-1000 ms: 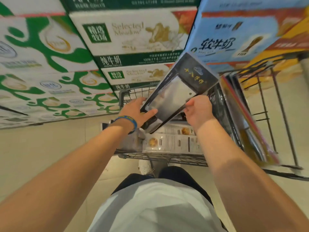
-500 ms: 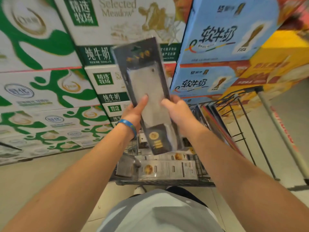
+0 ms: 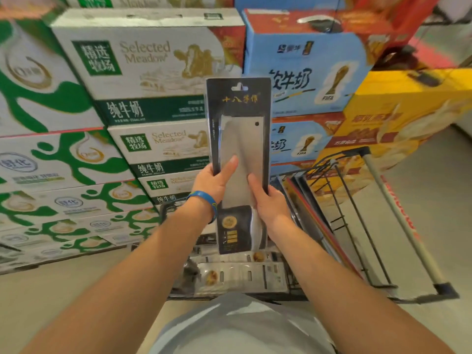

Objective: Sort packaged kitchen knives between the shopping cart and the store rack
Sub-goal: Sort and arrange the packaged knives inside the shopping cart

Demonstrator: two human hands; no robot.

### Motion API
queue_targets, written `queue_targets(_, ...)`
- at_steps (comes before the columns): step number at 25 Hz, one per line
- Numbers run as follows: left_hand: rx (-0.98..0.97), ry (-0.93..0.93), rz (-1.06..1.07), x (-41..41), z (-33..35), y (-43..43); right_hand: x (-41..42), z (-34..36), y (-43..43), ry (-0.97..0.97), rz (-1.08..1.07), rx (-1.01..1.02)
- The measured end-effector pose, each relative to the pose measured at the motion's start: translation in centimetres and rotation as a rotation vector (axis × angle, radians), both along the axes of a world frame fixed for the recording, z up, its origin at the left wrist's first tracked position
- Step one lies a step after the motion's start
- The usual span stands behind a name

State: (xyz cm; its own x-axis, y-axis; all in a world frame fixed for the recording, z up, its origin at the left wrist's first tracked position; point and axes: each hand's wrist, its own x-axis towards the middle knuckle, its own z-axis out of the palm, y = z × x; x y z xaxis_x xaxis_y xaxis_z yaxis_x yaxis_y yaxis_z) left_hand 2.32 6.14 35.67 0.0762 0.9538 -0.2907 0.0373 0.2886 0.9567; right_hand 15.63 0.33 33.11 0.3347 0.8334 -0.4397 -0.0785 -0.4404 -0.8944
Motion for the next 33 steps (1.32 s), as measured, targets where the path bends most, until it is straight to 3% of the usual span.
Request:
queue_targets(3, -0.016, -0.038, -0.001, 4.0, 0.6, -0.7, 3.0, 0.6, -0.8, 0.2, -0.118, 0.075)
queue_targets(7, -0.077, -0.179, -0.081, 8.2, 1.3, -1.7, 8.3, 2.0, -2.0, 0.174, -0.114, 0.102)
queue_targets(10, -0.013, -0.173, -0.137, 10.7, 0.5, -2.4, 11.2, 2.8, -3.2, 0.129, -0.127, 0.114)
queue_targets(13, 0.001, 0.009, -0.228, 12.0, -1.0, -3.0, 13.5, 2.8, -4.8, 0.065, -0.198, 0.126)
queue_targets(17, -0.158, 0.195, -0.34, 12.5, -4.4, -5.1, 18.5, 3.4, -7.2, -0.096, -0.448, 0.079)
queue_targets(20, -0.257, 0.378, -0.532, 12.9, -6.6, -7.3, 22.4, 3.6, -9.0, -0.287, -0.572, 0.166)
queue_targets(22, -0.219, 0.534, -0.641, 13.4, -7.8, -8.6, 23.5, 3.3, -10.0, -0.421, -0.561, 0.206)
queue_targets(26, -0.13, 0.573, -0.571, 13.4, -9.1, -9.8, 23.4, 0.8, -11.0, -0.59, -0.429, 0.15)
queue_targets(29, -0.188, 0.524, -0.452, 12.6, -9.4, -10.0, 23.4, -2.1, -10.6, -0.717, -0.259, -0.015)
queue_targets(33, -0.186, 0.538, -0.537, 12.3, -8.9, -10.8, 23.9, -6.5, -11.0, -0.773, -0.116, -0.337)
